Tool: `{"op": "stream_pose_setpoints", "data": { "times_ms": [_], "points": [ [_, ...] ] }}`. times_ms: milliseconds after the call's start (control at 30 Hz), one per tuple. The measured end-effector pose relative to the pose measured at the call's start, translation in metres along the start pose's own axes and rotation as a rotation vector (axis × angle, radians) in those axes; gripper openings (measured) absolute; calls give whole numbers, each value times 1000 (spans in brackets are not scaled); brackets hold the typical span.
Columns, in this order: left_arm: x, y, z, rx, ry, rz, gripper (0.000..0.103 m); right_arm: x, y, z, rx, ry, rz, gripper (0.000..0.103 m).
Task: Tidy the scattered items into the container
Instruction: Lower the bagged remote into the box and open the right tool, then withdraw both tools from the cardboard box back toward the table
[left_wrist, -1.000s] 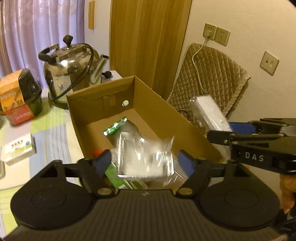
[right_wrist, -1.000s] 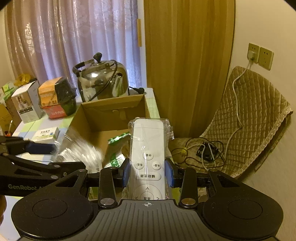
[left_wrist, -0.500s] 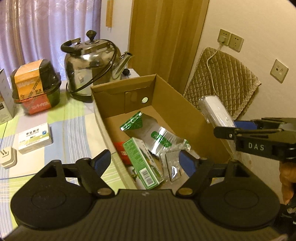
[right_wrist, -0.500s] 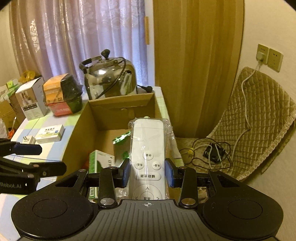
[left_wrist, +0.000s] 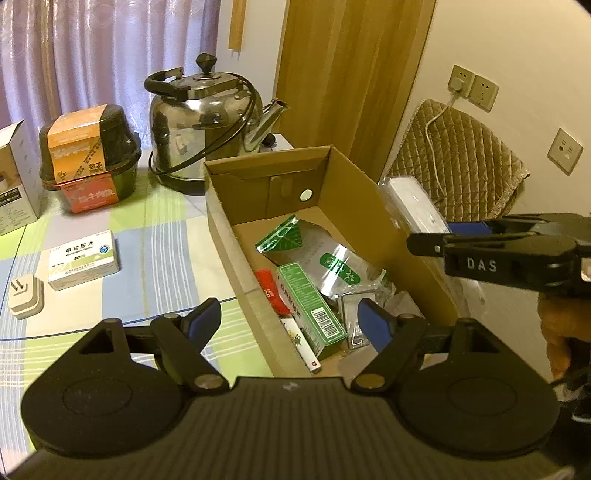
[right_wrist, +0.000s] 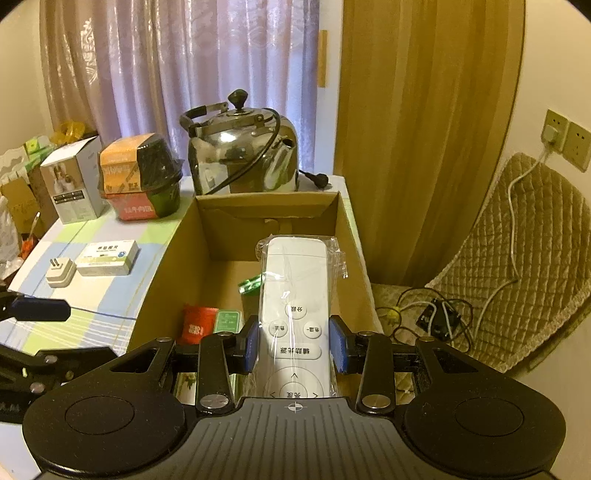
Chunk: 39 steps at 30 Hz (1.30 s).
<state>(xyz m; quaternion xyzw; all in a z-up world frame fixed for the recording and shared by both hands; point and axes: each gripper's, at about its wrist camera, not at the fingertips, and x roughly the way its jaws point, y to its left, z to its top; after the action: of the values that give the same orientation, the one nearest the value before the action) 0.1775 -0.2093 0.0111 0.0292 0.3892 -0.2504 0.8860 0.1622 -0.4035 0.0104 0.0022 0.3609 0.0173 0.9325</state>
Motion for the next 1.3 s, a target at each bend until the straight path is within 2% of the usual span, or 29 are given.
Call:
{"op": "stream_pose_setpoints", "data": {
  "times_ms": [133,167,200,233,267,700,1300],
  "points": [
    [-1,5,-2,-12,4,5,78,8,4,5,-20,-6,13,42],
    [-1,6,-3,-14,5,6,78,9,5,5,-30,-8,17,46],
    [-2,8,-3,-17,5,7,78,9,6,6,-36,-18,13,75],
    [-2,9,-4,-20,5,8,78,7,7,5,-36,-41,-3,91],
    [-3,10,-4,-21,5,9,78,3,7,5,-34,-67,-6,97],
    [-13,20,-9,-46,4,13,79,-8,10,-1,-14,-46,-5,97],
    [-47,44,-19,-67,-23,48,80,-27,37,6,-49,-64,13,97]
  ]
}}
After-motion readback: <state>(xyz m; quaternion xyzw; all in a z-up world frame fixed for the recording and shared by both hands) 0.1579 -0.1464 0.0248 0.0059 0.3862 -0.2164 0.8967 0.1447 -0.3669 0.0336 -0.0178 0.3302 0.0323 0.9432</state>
